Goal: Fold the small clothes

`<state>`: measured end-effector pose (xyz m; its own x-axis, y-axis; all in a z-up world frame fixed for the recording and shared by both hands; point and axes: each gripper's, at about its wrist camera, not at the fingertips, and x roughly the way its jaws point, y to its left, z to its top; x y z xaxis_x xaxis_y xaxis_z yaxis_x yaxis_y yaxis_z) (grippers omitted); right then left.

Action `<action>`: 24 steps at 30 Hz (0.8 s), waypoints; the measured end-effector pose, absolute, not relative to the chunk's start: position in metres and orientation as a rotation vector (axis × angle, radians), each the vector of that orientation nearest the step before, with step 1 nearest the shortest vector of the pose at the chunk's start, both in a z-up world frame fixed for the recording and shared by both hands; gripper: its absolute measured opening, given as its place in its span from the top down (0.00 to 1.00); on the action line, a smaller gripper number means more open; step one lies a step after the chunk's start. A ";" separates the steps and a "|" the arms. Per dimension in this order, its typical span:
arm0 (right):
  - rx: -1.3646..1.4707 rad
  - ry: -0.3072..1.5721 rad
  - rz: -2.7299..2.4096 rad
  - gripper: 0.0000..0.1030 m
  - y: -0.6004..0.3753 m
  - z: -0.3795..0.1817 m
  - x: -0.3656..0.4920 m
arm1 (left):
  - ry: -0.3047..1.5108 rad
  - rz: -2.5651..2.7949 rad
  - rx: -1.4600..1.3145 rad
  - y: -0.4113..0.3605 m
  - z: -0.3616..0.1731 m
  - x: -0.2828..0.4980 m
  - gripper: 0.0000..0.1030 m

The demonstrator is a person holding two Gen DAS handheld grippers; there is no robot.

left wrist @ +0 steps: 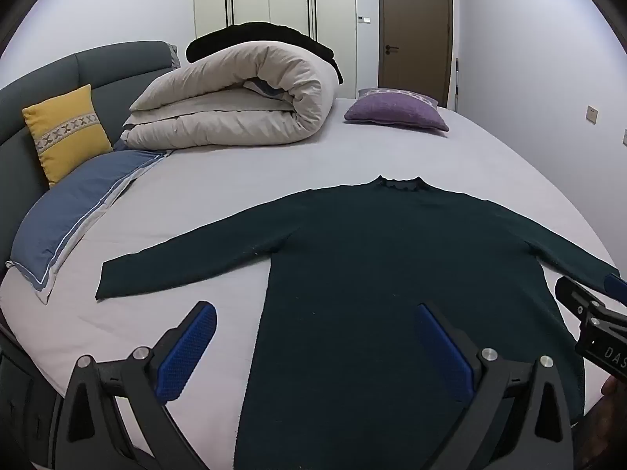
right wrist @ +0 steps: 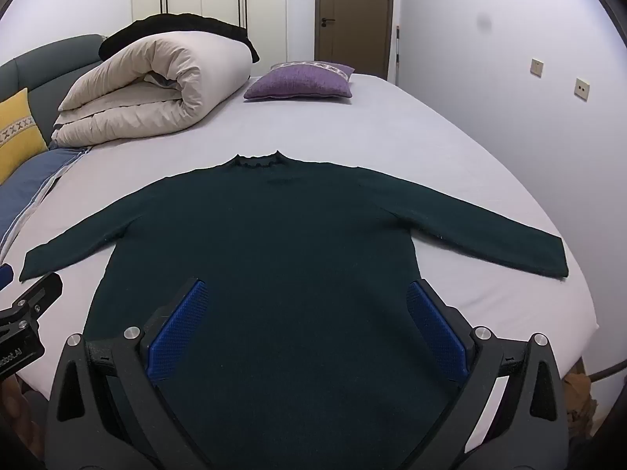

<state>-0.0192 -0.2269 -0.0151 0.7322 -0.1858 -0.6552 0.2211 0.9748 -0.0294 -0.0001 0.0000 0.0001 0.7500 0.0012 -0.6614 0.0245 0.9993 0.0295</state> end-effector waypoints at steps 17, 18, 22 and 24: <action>0.048 0.707 -0.215 0.00 -0.219 -0.014 -0.025 | 0.715 -0.011 0.025 0.006 0.000 -0.004 0.00; 0.048 0.708 -0.215 0.00 -0.219 -0.014 -0.025 | 0.714 -0.011 0.024 0.006 0.000 -0.005 0.00; 0.038 0.708 -0.210 0.00 -0.215 -0.022 -0.020 | 0.713 -0.011 0.021 0.010 -0.002 -0.005 0.00; 0.037 0.706 -0.210 0.00 -0.214 -0.022 -0.020 | 0.713 -0.009 0.016 0.012 -0.002 -0.006 0.00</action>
